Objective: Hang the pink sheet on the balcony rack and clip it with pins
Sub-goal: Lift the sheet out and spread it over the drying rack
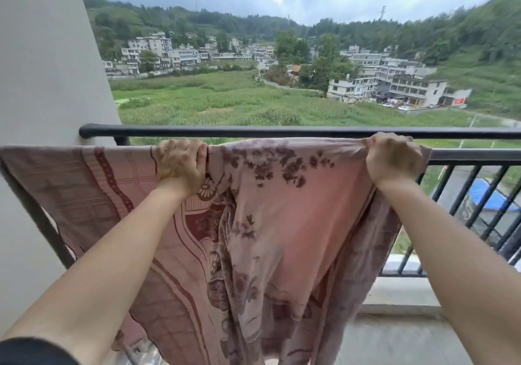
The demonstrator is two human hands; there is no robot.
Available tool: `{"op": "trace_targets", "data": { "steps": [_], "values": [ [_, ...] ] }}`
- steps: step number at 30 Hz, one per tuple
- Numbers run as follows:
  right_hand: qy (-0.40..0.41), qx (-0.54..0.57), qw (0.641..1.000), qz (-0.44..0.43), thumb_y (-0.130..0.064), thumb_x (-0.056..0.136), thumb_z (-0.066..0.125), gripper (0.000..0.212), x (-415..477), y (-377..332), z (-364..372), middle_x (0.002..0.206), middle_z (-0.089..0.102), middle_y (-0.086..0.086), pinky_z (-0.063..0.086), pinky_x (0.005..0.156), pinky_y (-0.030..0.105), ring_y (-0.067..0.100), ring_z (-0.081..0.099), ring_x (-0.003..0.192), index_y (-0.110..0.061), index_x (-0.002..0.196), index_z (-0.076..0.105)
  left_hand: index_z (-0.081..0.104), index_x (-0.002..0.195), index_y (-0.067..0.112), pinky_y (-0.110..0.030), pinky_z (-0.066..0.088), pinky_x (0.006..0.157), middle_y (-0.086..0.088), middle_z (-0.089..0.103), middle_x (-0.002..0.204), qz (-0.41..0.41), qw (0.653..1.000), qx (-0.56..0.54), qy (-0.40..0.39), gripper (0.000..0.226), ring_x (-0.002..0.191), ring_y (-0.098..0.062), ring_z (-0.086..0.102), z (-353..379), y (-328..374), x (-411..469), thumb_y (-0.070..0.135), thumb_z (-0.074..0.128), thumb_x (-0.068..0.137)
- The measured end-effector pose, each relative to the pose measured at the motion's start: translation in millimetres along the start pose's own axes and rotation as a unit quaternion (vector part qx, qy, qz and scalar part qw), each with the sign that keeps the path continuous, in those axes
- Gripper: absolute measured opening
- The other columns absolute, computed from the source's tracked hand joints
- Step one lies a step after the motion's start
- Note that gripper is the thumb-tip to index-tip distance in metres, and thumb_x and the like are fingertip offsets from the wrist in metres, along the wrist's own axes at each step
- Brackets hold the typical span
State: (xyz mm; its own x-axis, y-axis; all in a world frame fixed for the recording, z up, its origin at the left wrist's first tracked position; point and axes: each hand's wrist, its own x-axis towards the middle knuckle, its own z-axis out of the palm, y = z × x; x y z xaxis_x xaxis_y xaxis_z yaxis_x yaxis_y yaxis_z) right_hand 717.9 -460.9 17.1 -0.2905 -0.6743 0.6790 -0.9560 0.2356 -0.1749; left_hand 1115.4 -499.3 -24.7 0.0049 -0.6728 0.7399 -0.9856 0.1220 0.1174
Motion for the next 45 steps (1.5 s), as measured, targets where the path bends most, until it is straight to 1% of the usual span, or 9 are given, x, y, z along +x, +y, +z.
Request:
{"op": "trace_targets", "data": {
  "steps": [3, 6, 14, 18, 23, 29, 32, 39, 45],
  "values": [
    [-0.004, 0.024, 0.997, 0.072, -0.013, 0.095, 0.052, 0.023, 8, 26, 1, 0.105, 0.067, 0.025, 0.039, 0.098, 0.05, 0.042, 0.061, 0.1, -0.002, 0.105, 0.068, 0.058, 0.094, 0.022, -0.044, 0.024, 0.095, -0.006, 0.059, 0.097, -0.023, 0.999, -0.008, -0.039, 0.049, 0.096, -0.029, 0.047, 3, 14, 6, 0.044, 0.015, 0.097],
    [-0.002, 0.111, 0.994, 0.02, -0.001, 0.085, 0.054, 0.038, 2, -3, 4, 0.115, 0.066, 0.02, 0.038, 0.102, 0.051, 0.039, 0.058, 0.11, -0.009, 0.122, 0.062, 0.059, 0.105, 0.021, -0.045, 0.02, 0.106, -0.008, 0.058, 0.111, -0.072, 0.994, -0.004, -0.084, 0.061, 0.111, -0.031, 0.045, 3, 22, 12, 0.053, 0.008, 0.097],
    [-0.108, 0.199, 0.961, -0.159, -0.073, 0.092, 0.032, 0.068, -49, -127, 24, 0.146, 0.048, 0.001, -0.007, 0.116, 0.062, 0.024, 0.035, 0.141, -0.03, 0.141, 0.049, 0.06, 0.108, 0.018, -0.05, 0.023, 0.107, -0.01, 0.057, 0.105, -0.077, 0.994, 0.022, -0.07, 0.067, 0.107, -0.03, 0.046, 2, 21, 12, 0.056, 0.006, 0.097],
    [-0.017, 0.2, 0.956, -0.215, -0.036, 0.101, 0.052, 0.032, -49, -125, 33, 0.13, 0.065, -0.008, 0.009, 0.118, 0.061, 0.021, 0.052, 0.126, -0.033, 0.131, 0.062, 0.058, 0.095, 0.017, -0.048, 0.027, 0.1, -0.006, 0.054, 0.091, -0.044, 0.999, 0.009, -0.021, 0.057, 0.093, -0.028, 0.046, 7, 3, 6, 0.05, 0.012, 0.1],
    [0.074, 0.185, 0.97, -0.14, -0.003, 0.094, 0.054, 0.031, -30, -61, 36, 0.105, 0.076, 0.012, 0.03, 0.113, 0.05, 0.032, 0.066, 0.101, -0.011, 0.12, 0.069, 0.057, 0.092, 0.016, -0.05, 0.03, 0.098, -0.005, 0.053, 0.086, -0.043, 0.999, -0.007, 0.021, 0.056, 0.088, -0.027, 0.044, 16, 9, 4, 0.049, 0.013, 0.101],
    [0.065, 0.154, 0.979, 0.116, -0.004, 0.086, 0.042, 0.041, -1, 14, 24, 0.116, 0.065, 0.025, 0.021, 0.117, 0.054, 0.041, 0.056, 0.115, -0.009, 0.123, 0.059, 0.059, 0.094, 0.016, -0.048, 0.028, 0.095, -0.005, 0.055, 0.087, -0.034, 0.999, -0.005, 0.014, 0.056, 0.087, -0.028, 0.046, 13, 10, 6, 0.047, 0.013, 0.102],
    [0.053, 0.202, 0.975, 0.078, -0.003, 0.084, 0.043, 0.052, -6, -15, 18, 0.135, 0.055, 0.016, 0.018, 0.117, 0.06, 0.034, 0.043, 0.131, -0.015, 0.133, 0.054, 0.063, 0.1, 0.014, -0.048, 0.028, 0.095, -0.006, 0.061, 0.091, -0.04, 0.999, -0.006, 0.017, 0.053, 0.088, -0.029, 0.049, 11, 13, 7, 0.043, 0.018, 0.102],
    [-0.075, 0.146, 0.957, -0.238, -0.064, 0.099, 0.029, 0.061, -51, -100, 35, 0.152, 0.041, 0.008, 0.003, 0.122, 0.054, 0.027, 0.031, 0.144, -0.032, 0.15, 0.034, 0.064, 0.101, 0.02, -0.044, 0.031, 0.09, -0.004, 0.065, 0.093, 0.009, 1.0, -0.008, -0.006, 0.054, 0.087, -0.027, 0.055, 0, -18, 5, 0.047, 0.017, 0.102],
    [-0.025, 0.036, 0.988, -0.147, -0.061, 0.1, 0.029, 0.055, -26, 4, 50, 0.139, 0.043, 0.014, 0.011, 0.119, 0.058, 0.034, 0.034, 0.137, -0.03, 0.145, 0.034, 0.059, 0.103, 0.018, -0.047, 0.028, 0.099, -0.012, 0.061, 0.101, -0.035, 0.997, 0.068, -0.022, 0.056, 0.096, -0.033, 0.05, -12, -73, 1, 0.049, 0.013, 0.1]
  ]
}}
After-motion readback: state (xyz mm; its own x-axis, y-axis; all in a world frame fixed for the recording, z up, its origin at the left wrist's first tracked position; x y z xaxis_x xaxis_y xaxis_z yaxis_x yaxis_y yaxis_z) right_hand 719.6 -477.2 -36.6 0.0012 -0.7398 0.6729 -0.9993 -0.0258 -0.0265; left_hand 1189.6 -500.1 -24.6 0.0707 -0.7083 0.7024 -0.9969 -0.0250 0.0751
